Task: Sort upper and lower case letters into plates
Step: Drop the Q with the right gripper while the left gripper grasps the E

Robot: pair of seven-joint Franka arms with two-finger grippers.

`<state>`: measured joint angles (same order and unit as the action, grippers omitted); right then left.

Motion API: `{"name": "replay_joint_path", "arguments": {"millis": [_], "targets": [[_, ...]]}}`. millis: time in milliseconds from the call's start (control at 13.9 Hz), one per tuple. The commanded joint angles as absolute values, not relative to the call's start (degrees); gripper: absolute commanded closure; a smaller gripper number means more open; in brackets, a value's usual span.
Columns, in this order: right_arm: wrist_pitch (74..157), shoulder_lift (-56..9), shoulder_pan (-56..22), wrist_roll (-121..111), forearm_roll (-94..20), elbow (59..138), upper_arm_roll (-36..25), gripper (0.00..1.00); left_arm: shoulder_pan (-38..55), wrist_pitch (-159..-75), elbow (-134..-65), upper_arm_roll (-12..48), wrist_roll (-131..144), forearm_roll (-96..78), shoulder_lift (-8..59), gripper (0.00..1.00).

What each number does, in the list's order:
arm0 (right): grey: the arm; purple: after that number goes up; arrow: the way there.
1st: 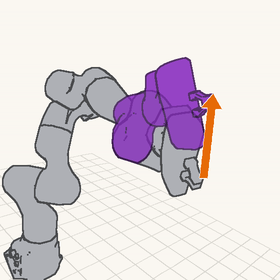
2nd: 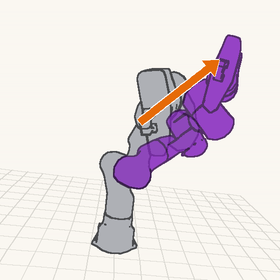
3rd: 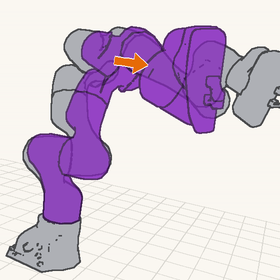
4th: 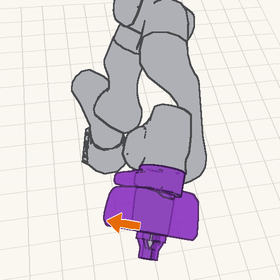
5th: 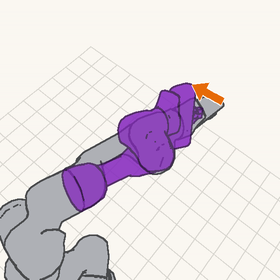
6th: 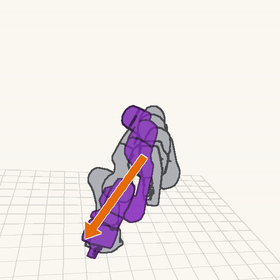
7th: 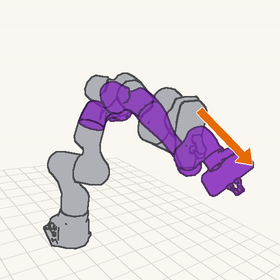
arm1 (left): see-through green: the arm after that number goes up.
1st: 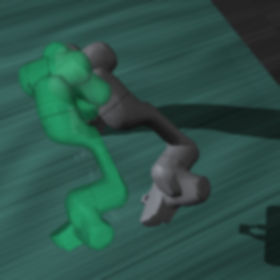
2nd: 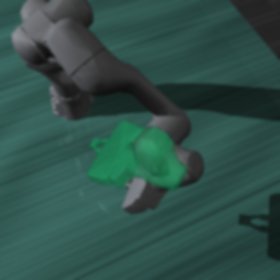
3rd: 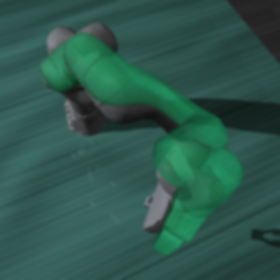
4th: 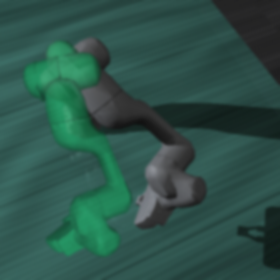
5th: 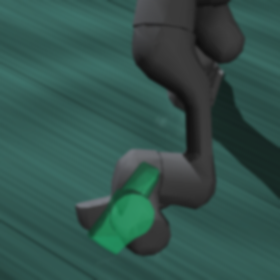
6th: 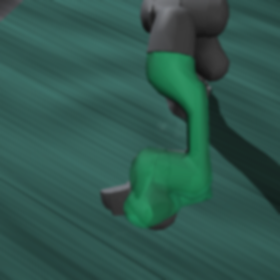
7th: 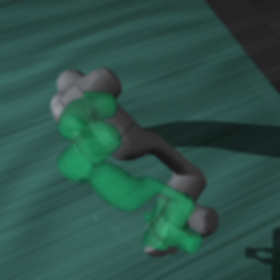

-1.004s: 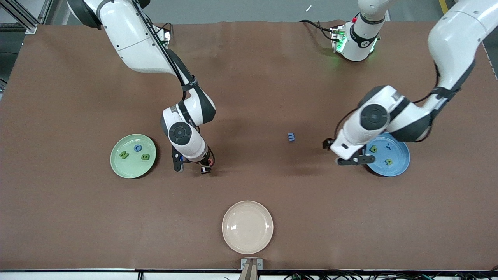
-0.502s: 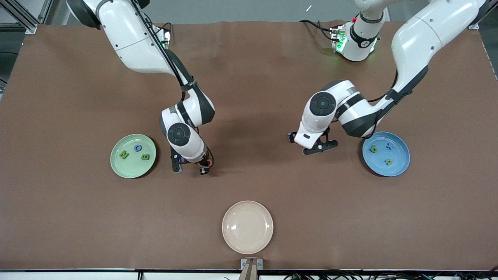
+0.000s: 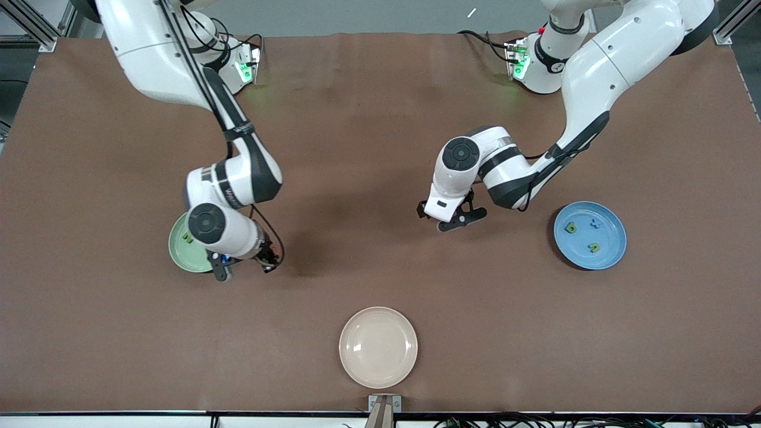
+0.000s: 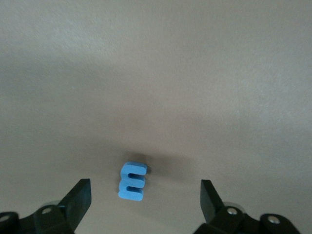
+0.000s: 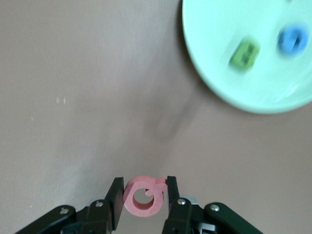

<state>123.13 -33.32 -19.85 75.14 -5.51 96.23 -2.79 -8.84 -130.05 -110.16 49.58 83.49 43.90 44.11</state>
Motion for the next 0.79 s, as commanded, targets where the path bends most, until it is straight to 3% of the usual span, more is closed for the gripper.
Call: {"name": "replay_joint_path", "arguments": {"millis": [0, 287, 717], "targets": [[123.7, -27.3, -15.7, 64.6, -4.9, 104.3, -1.8, 1.0, -8.7, -131.3, -111.7, 48.9, 84.0, 43.5, 43.9, 0.08], [128.1, -23.4, -10.5, 56.4, -3.2, 112.2, -1.8, 1.0, -9.1, -132.0, -112.1, 48.7, 83.9, 43.6, 43.9, 0.17], [138.7, -23.3, -4.3, 46.2, -3.1, 120.1, -1.9, 1.0, -8.5, -133.9, -112.0, 47.3, 83.9, 44.0, 44.7, 0.28]]}}
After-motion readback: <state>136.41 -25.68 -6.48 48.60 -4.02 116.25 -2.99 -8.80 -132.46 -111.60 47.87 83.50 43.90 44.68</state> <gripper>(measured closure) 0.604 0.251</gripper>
